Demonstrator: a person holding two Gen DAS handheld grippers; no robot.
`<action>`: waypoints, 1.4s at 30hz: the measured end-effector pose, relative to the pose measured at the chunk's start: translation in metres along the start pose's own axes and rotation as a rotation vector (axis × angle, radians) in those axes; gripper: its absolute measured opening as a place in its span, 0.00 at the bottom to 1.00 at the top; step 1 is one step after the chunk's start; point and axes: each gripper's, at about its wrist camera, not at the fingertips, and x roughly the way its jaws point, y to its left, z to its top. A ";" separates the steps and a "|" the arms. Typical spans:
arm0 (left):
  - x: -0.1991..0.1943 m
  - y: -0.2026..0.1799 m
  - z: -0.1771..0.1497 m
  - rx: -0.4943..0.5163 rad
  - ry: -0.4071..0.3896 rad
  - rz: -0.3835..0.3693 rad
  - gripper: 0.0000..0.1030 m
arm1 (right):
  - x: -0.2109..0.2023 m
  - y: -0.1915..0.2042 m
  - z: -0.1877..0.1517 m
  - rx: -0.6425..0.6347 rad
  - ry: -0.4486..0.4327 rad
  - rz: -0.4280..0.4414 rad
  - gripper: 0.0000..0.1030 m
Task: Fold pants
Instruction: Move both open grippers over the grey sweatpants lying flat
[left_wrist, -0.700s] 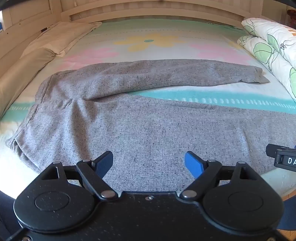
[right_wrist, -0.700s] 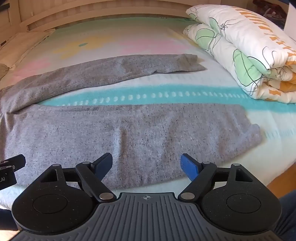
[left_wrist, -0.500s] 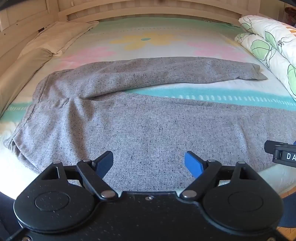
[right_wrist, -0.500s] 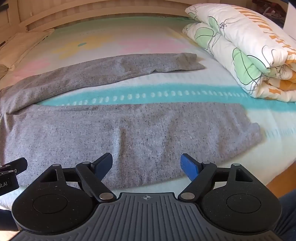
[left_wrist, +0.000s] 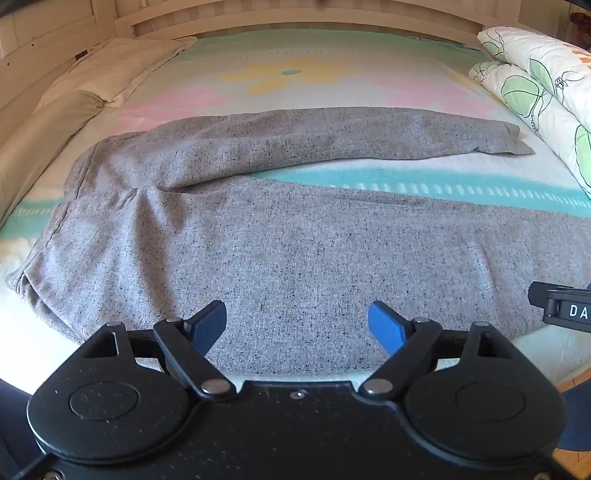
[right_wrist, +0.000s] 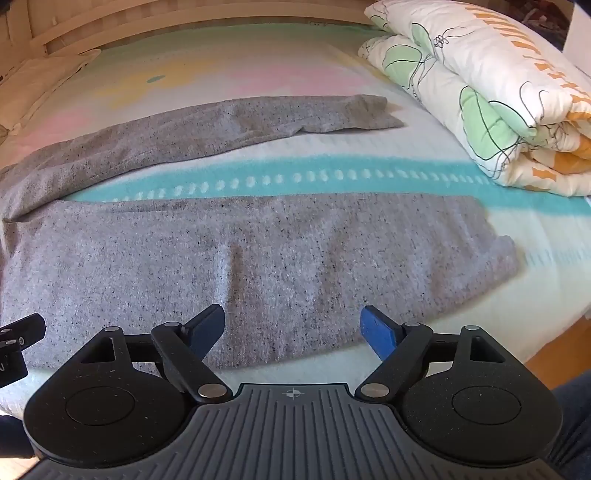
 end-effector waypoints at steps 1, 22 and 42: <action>0.000 0.000 -0.001 0.002 -0.001 0.002 0.83 | 0.000 0.000 0.000 0.001 0.001 0.001 0.78; 0.010 -0.013 -0.003 0.024 0.048 -0.001 0.66 | 0.003 -0.021 -0.006 0.000 0.011 -0.026 0.65; 0.007 -0.049 0.023 0.099 0.015 -0.065 0.61 | 0.022 -0.061 0.006 0.059 0.115 -0.061 0.42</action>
